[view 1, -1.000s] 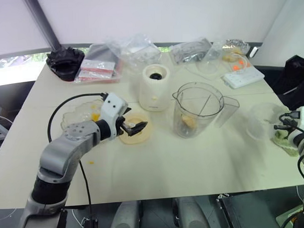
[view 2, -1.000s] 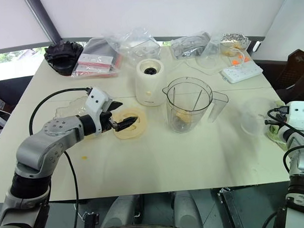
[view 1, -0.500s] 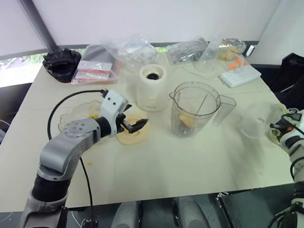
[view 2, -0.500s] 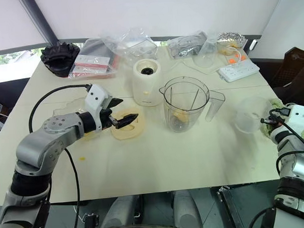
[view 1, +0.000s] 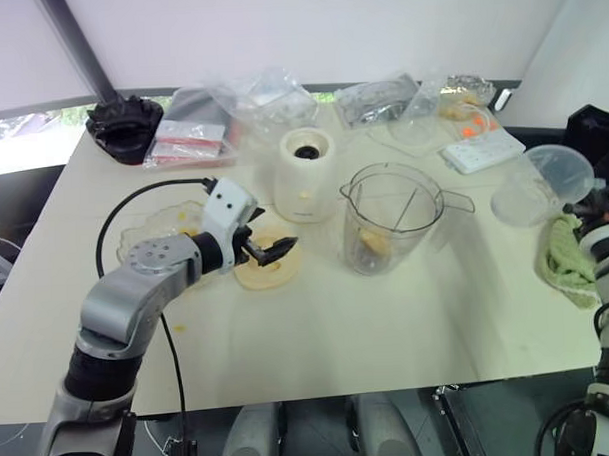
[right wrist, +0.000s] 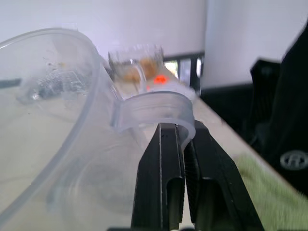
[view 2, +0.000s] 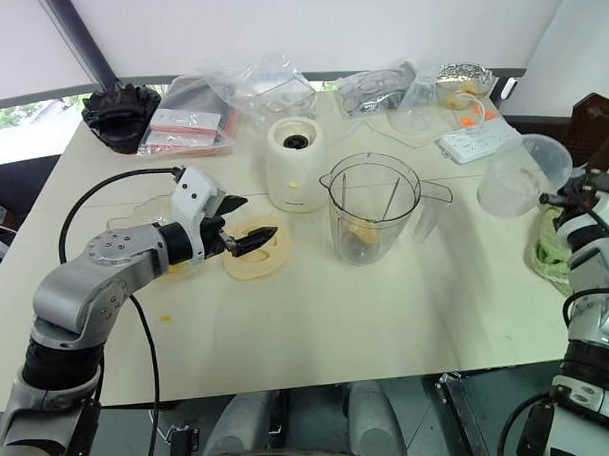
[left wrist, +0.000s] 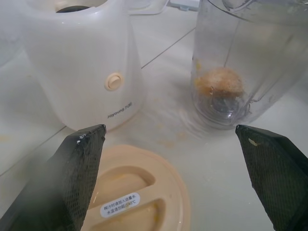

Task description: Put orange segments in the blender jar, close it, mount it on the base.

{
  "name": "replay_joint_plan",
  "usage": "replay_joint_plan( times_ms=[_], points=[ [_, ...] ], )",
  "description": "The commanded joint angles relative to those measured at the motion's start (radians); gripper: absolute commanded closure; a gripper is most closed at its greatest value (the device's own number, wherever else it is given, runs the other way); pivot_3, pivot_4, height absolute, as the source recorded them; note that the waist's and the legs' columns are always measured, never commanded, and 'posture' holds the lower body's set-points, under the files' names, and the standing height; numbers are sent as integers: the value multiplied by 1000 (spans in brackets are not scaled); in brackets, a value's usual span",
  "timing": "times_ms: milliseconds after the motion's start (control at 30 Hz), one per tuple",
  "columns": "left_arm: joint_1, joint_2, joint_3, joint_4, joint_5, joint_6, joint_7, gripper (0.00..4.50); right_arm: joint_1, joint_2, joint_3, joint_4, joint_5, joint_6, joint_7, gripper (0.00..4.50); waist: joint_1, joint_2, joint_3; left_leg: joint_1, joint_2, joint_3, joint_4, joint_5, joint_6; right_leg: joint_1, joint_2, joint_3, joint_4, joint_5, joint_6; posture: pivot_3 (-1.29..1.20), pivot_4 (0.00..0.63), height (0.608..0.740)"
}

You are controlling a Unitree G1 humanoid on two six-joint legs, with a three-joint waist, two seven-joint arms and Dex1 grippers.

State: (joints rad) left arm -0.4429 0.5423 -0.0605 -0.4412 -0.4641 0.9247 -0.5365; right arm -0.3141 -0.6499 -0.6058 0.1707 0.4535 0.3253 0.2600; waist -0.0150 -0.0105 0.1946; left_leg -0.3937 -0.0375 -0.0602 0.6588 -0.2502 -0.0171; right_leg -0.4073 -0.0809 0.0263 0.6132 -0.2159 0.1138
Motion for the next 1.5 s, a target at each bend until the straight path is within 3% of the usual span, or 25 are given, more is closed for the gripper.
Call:
replay_joint_plan(
  times_ms=[33, 267, 667, 1033, 1500],
  points=[
    [-13, 4, 4, -11, 0, -34, -19, 0, -68, -88, 2, -96, -3, 19, 15, 4454, 0, 1, 0, 0, 0, 0, 0, 0, 0, 0, 0, 0, 0, 0, 0, 0, 150, 740],
    [-8, -12, -8, 62, 14, -139, -78, 0, -129, -154, 108, -242, -5, 127, 57, 4454, 1, 0, 0, 1, 0, 0, -5, 0, 0, -2, 0, 0, -1, 0, -1, 0, 150, 740],
    [22, -39, -7, 128, -10, -294, -204, 0, -146, -247, 236, -394, -97, 143, 158, 4454, 5, 0, 0, -4, 0, 0, -10, 0, 0, -7, -1, 0, -3, -1, 0, 0, 150, 740],
    [38, -47, -15, 129, 2, -307, -208, 0, -161, -303, 339, -406, -255, 23, 230, 4454, 4, 0, 0, -6, 0, 0, -9, 0, 0, -9, -1, 0, -3, -1, 0, 0, 150, 740],
    [44, -54, -15, 132, 24, -320, -198, 0, -242, -300, 432, -360, -382, -85, 287, 4454, 3, 0, 0, -8, 0, 0, -9, 0, -1, -12, -1, 0, -2, -1, 0, 0, 150, 740]
  ],
)
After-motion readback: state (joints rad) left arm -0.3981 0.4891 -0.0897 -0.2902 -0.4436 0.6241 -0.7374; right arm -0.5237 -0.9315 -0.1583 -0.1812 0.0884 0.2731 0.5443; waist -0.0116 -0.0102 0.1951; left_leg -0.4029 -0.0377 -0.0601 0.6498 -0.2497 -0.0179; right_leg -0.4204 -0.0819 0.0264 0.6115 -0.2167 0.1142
